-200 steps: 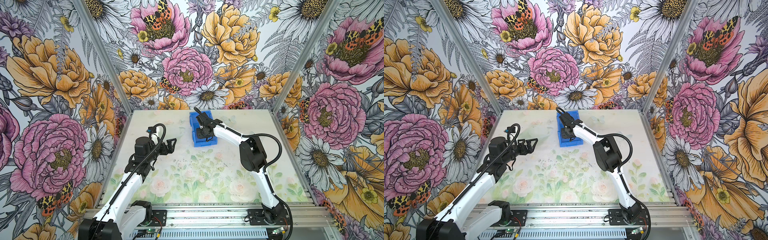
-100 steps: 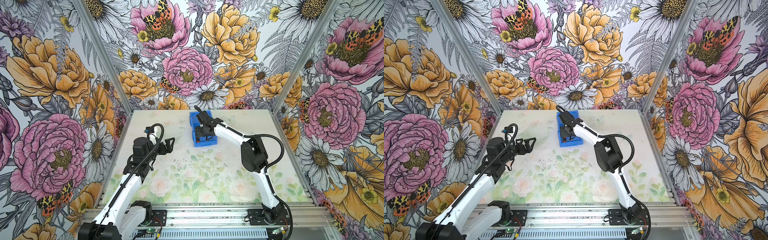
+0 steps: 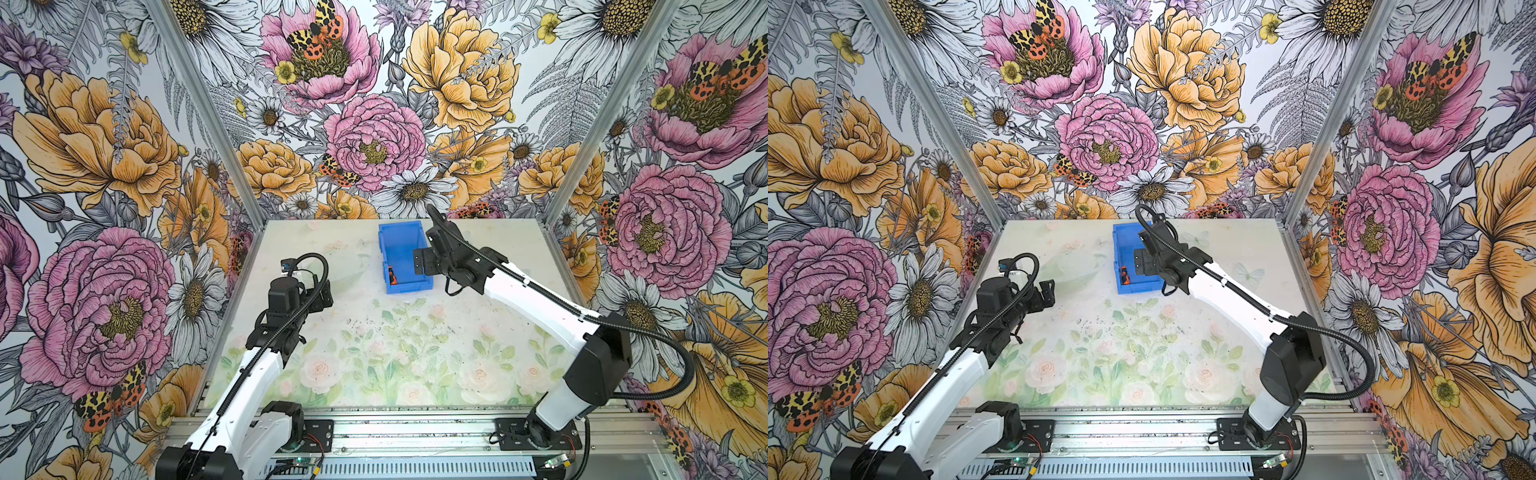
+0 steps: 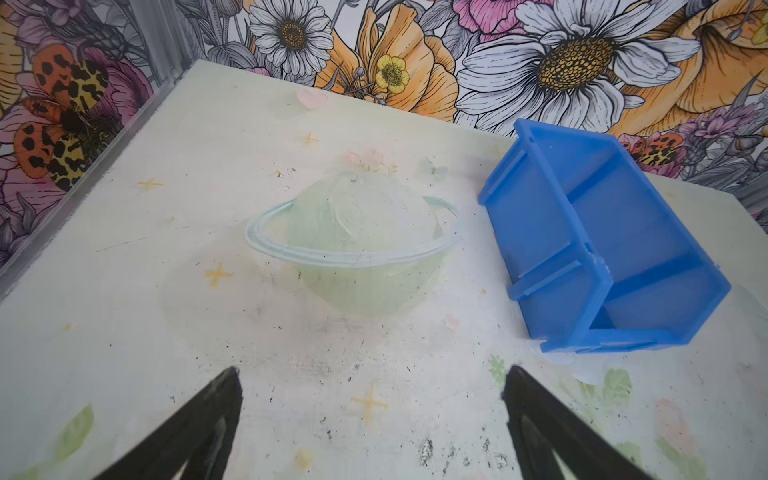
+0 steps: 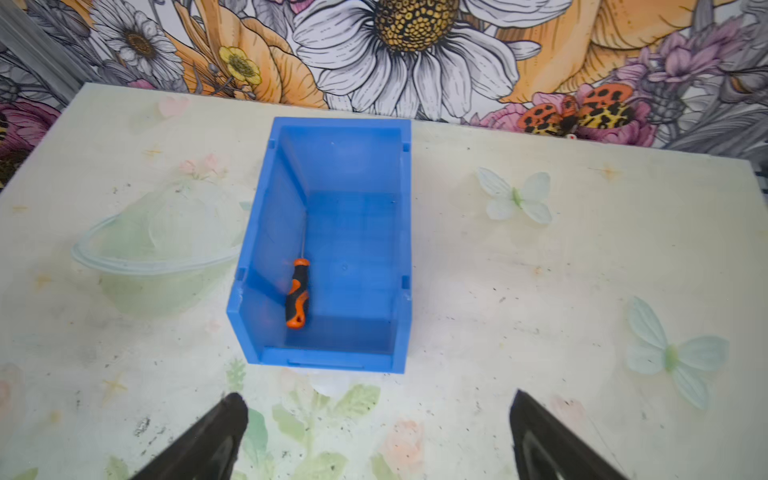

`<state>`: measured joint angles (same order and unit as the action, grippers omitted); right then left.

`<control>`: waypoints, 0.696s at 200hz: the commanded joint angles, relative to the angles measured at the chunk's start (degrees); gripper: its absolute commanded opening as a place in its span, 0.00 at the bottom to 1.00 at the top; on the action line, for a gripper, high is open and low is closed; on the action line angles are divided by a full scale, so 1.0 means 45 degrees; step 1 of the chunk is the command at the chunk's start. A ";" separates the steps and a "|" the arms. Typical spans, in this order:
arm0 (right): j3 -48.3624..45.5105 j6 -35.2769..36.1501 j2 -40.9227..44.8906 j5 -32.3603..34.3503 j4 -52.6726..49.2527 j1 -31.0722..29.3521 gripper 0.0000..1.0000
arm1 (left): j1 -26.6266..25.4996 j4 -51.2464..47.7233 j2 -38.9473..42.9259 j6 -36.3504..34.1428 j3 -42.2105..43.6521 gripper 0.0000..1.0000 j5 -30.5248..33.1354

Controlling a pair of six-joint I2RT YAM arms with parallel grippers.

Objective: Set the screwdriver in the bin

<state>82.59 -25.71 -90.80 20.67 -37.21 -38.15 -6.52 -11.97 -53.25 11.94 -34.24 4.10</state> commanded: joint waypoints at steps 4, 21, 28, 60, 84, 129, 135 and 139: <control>-0.1758 -0.0612 0.1443 0.0832 0.0204 0.0227 1.00 | -0.0051 0.0059 0.0280 0.0058 -0.0104 0.99 0.0746; -0.3157 -0.0355 0.2650 -0.0124 0.0909 0.0424 0.99 | -0.0044 0.0340 0.0617 0.0079 0.0197 0.99 0.0015; -0.3666 -0.0284 0.3156 -0.0167 0.1255 0.0453 1.00 | -0.0054 0.0354 0.0773 0.0061 0.0290 0.99 -0.0103; -0.5872 -0.1144 0.4988 0.2610 0.1708 0.0834 1.00 | 0.0152 0.0580 0.1648 -0.0036 0.1034 0.99 0.0556; -0.7709 -0.1687 0.6190 0.3951 0.2113 0.2011 0.99 | 0.0419 0.1644 0.2786 -0.0780 0.2188 0.99 0.0601; -1.0948 0.0756 0.8498 0.1690 0.6181 0.4478 0.99 | 0.0981 0.2523 0.3866 -0.1734 0.3452 0.99 0.0648; -1.1259 0.1041 0.8652 0.1620 0.6526 0.4707 1.00 | 0.0963 0.2533 0.3811 -0.1911 0.3485 0.99 0.0755; -1.1464 0.1210 0.8693 0.1517 0.6750 0.4879 1.00 | 0.0971 0.2587 0.3768 -0.2018 0.3487 0.99 0.0778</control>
<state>35.18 -27.00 -54.63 30.22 -19.27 -18.87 -2.72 -4.03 -36.51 7.14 -19.33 6.02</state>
